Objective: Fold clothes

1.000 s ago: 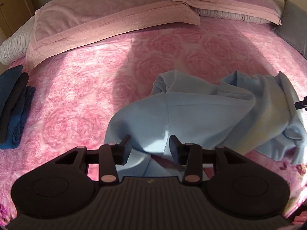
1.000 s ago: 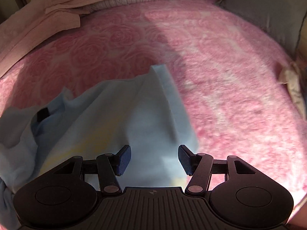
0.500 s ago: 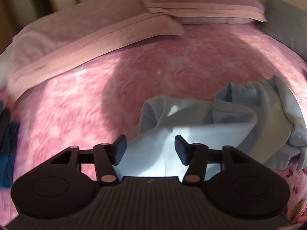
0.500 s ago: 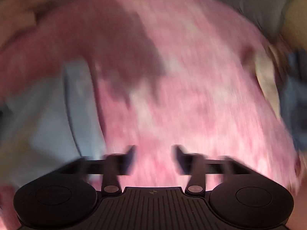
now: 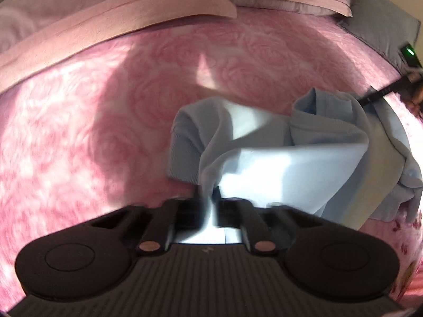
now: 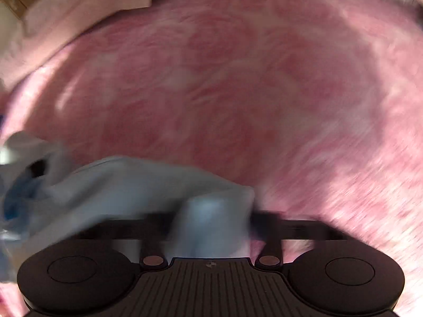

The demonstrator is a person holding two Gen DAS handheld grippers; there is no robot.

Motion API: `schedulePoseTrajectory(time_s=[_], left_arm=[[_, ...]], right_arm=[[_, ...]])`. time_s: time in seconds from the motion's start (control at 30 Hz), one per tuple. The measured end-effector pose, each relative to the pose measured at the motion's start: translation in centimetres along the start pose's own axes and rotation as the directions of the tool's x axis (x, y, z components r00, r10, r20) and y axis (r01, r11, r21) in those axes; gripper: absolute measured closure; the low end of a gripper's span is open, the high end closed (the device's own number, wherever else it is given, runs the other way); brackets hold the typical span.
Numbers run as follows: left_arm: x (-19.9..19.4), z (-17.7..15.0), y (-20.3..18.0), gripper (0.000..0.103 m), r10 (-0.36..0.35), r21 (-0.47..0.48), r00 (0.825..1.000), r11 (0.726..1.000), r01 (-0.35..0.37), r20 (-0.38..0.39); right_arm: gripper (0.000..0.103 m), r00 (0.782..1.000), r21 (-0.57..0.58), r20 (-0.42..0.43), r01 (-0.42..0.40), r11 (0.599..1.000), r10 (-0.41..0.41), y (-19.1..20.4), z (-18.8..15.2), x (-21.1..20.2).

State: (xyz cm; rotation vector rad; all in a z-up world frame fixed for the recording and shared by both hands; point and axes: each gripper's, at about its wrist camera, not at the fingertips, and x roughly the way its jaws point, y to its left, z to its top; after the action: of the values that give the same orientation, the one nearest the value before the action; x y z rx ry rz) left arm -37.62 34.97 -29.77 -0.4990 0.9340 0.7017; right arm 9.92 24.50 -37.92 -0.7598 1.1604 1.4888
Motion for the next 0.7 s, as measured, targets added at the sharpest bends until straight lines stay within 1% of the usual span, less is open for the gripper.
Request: schedulePoseTrajectory(time_s=[0.07, 0.1, 0.2, 0.27, 0.33, 0.4, 0.43, 0.47, 0.5, 0.53, 0.57, 0.6, 0.63, 0.67, 0.7], left_arm=[[-1.5, -0.4, 0.3, 0.101, -0.004, -0.034, 0.999, 0.999, 0.005, 0.034], [-2.4, -0.4, 0.4, 0.101, -0.002, -0.052, 0.999, 0.999, 0.005, 0.053], [-6.0, 0.8, 1.2, 0.101, 0.025, -0.095, 0.990, 0.995, -0.012, 0.138], [-8.4, 2.6, 2.1, 0.101, 0.048, -0.102, 0.978, 0.994, -0.027, 0.203], [-9.9, 5.8, 3.0, 0.101, 0.065, -0.064, 0.960, 0.997, -0.049, 0.271], [-10.1, 10.1, 3.7, 0.099, 0.088, -0.016, 0.933, 0.996, -0.088, 0.349], [-9.8, 12.5, 4.0, 0.099, 0.101, 0.000, 0.917, 0.994, -0.109, 0.386], [-9.2, 15.0, 4.3, 0.098, 0.122, 0.000, 0.902, 0.991, -0.134, 0.414], [-8.6, 17.2, 4.5, 0.094, 0.150, -0.009, 0.889, 0.987, -0.163, 0.433], [-8.1, 18.7, 4.4, 0.092, 0.182, -0.021, 0.876, 0.981, -0.193, 0.446], [-7.8, 19.6, 4.2, 0.088, 0.217, -0.037, 0.865, 0.974, -0.225, 0.453], [-7.6, 20.5, 4.0, 0.074, 0.252, -0.053, 0.851, 0.965, -0.257, 0.460], [-7.2, 20.4, 4.0, 0.067, 0.262, -0.068, 0.854, 0.963, -0.259, 0.450], [-6.8, 19.6, 4.1, 0.064, 0.250, -0.083, 0.869, 0.968, -0.238, 0.427], [-6.3, 18.8, 4.1, 0.064, 0.238, -0.099, 0.884, 0.971, -0.216, 0.403]], right_arm=[[0.097, 0.998, -0.042, 0.059, -0.027, 0.999, 0.030, 0.6, -1.5, -2.4], [0.098, 0.994, -0.052, 0.104, -0.027, 0.998, 0.033, 0.6, -2.3, -4.1], [0.098, 0.973, -0.044, 0.231, 0.007, 0.999, 0.004, 0.4, -3.7, -10.1], [0.098, 0.953, -0.047, 0.302, 0.048, 0.998, -0.031, 0.3, -3.8, -14.0], [0.098, 0.929, -0.076, 0.361, 0.119, 0.990, -0.084, 0.3, -2.7, -17.0], [0.098, 0.891, -0.084, 0.434, 0.185, 0.979, -0.131, 0.1, -0.2, -19.0], [0.098, 0.872, -0.077, 0.464, 0.216, 0.973, -0.157, 0.0, 1.1, -19.8], [0.097, 0.857, -0.047, 0.479, 0.243, 0.969, -0.192, -0.1, 2.6, -20.0], [0.092, 0.840, -0.017, 0.493, 0.270, 0.963, -0.227, -0.3, 4.0, -20.3], [0.085, 0.822, 0.014, 0.505, 0.295, 0.955, -0.261, -0.4, 5.5, -20.5], [0.060, 0.803, 0.045, 0.515, 0.323, 0.945, -0.300, -0.5, 6.7, -20.7], [0.040, 0.779, 0.076, 0.526, 0.355, 0.932, -0.340, -0.2, 7.0, -20.8], [0.034, 0.760, 0.091, 0.546, 0.364, 0.927, -0.352, 0.3, 6.5, -21.0], [0.030, 0.764, 0.087, 0.548, 0.351, 0.932, -0.340, 0.7, 5.7, -21.0], [0.030, 0.774, 0.084, 0.543, 0.336, 0.938, -0.326, 1.1, 4.7, -20.8]])
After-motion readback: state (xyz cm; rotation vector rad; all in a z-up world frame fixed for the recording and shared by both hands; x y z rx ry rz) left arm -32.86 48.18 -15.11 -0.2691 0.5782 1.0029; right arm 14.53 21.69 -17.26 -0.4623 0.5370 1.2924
